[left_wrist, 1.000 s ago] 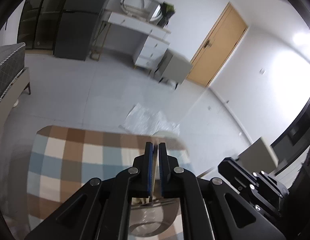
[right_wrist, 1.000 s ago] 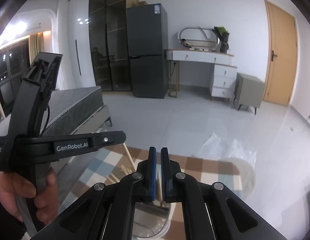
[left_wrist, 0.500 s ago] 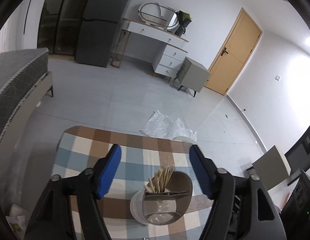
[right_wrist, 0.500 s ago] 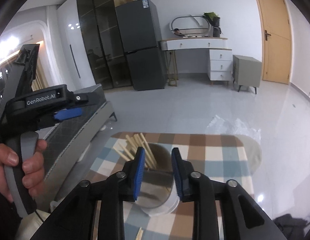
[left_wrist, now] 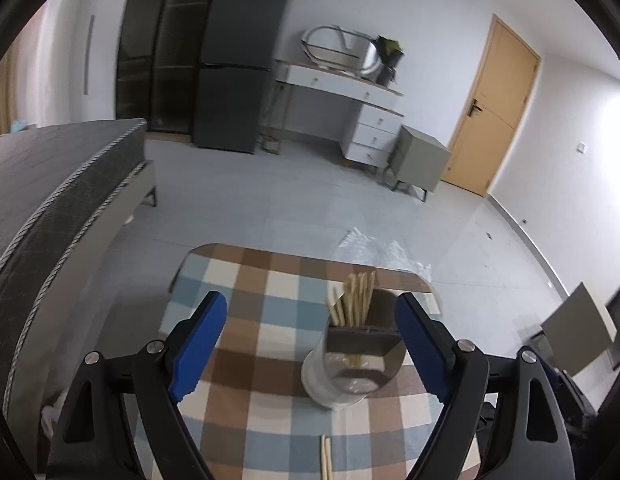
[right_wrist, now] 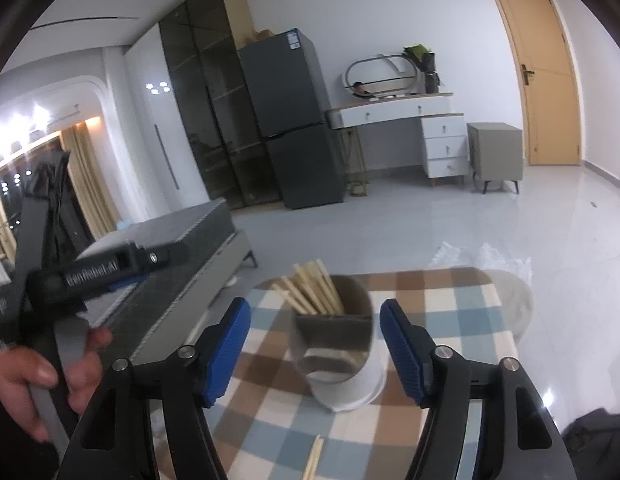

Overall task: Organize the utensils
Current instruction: 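Withdraw the open right tool from the holder toward the last chopsticks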

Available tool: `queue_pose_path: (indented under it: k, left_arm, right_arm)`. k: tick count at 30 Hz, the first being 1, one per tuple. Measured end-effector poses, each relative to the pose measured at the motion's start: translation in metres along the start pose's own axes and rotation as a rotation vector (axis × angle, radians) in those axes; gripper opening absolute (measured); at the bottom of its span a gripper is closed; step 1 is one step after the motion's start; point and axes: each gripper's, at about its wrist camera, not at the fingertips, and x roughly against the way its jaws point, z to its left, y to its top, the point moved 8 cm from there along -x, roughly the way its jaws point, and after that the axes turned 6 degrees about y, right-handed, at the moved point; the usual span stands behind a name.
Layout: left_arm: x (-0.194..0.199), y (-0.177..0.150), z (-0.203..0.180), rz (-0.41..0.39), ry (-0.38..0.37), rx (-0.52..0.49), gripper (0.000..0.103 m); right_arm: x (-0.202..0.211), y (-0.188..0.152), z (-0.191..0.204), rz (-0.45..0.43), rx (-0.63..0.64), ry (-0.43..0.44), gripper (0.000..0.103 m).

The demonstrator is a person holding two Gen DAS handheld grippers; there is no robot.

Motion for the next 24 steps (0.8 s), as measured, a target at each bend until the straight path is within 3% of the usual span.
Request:
queue_pose_path:
  k: [4,14,24]
  left_arm:
    - [0.006,-0.021,0.004,0.009,0.028,-0.021,0.085]
    - [0.023,-0.056,0.003,-0.015,0.085,-0.120,0.085]
    - [0.025,-0.081,0.003,-0.024,0.101,-0.143,0.085]
  right_arm:
    - [0.011,-0.014,0.007,-0.011,0.006,0.004,0.082]
    - [0.028,-0.049,0.014,-0.011,-0.002,0.001,0.085]
    - [0.028,-0.095,0.004,0.057,-0.011,-0.047,0.085]
